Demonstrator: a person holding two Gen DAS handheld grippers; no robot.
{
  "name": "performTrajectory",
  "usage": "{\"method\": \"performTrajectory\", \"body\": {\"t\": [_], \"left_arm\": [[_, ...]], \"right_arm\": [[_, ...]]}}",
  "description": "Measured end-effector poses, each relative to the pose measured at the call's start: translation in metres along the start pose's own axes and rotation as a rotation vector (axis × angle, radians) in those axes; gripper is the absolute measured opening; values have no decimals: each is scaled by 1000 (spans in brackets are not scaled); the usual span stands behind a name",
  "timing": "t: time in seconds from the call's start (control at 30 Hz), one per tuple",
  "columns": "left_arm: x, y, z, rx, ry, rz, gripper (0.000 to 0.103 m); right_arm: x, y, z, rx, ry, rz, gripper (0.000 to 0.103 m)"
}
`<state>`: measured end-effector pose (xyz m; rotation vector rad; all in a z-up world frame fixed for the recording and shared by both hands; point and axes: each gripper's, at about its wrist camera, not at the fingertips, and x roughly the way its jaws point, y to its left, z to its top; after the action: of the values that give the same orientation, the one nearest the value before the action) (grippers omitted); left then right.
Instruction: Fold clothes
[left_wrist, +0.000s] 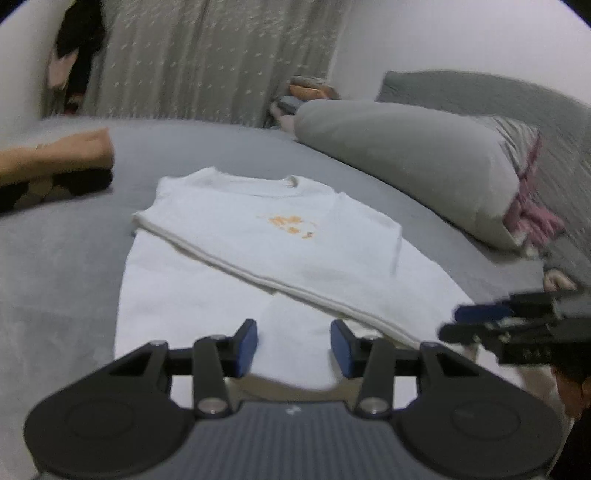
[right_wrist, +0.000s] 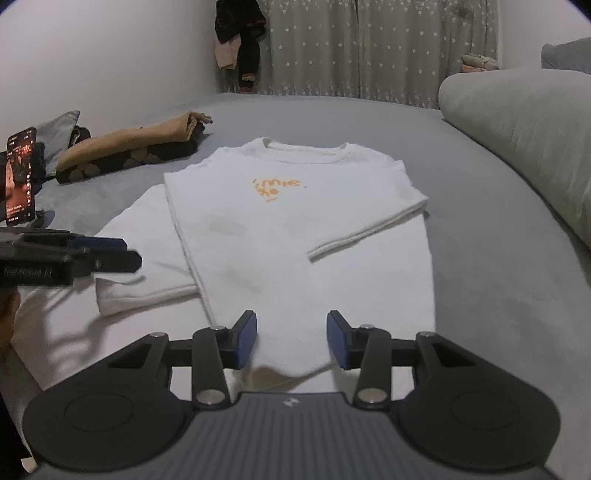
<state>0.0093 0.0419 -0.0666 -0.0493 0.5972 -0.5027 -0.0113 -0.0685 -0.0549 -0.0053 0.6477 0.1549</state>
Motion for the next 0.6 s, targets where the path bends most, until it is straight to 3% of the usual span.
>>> {"method": "performTrajectory", "body": {"t": [0.17,0.33,0.43,0.5,0.6], "left_arm": [[-8,-9,-16,57,27,30,45],[-28,0,-20,-10,87,26,48],[-42,-1,-17,-4,124,42,56],[-52,0,-13,-18,147,50,71],[-64,14,-7,-99,174,22,75]], "right_arm": [[-8,-2,-15,12,20,-9,46],[-28,-14,-26,56,38,-21,47],[-41,-18,-28,53,35,-40,48],[-50,-21,-27,63,30,-49,50],[-61,-32,-24,124,50,-26,53]]}}
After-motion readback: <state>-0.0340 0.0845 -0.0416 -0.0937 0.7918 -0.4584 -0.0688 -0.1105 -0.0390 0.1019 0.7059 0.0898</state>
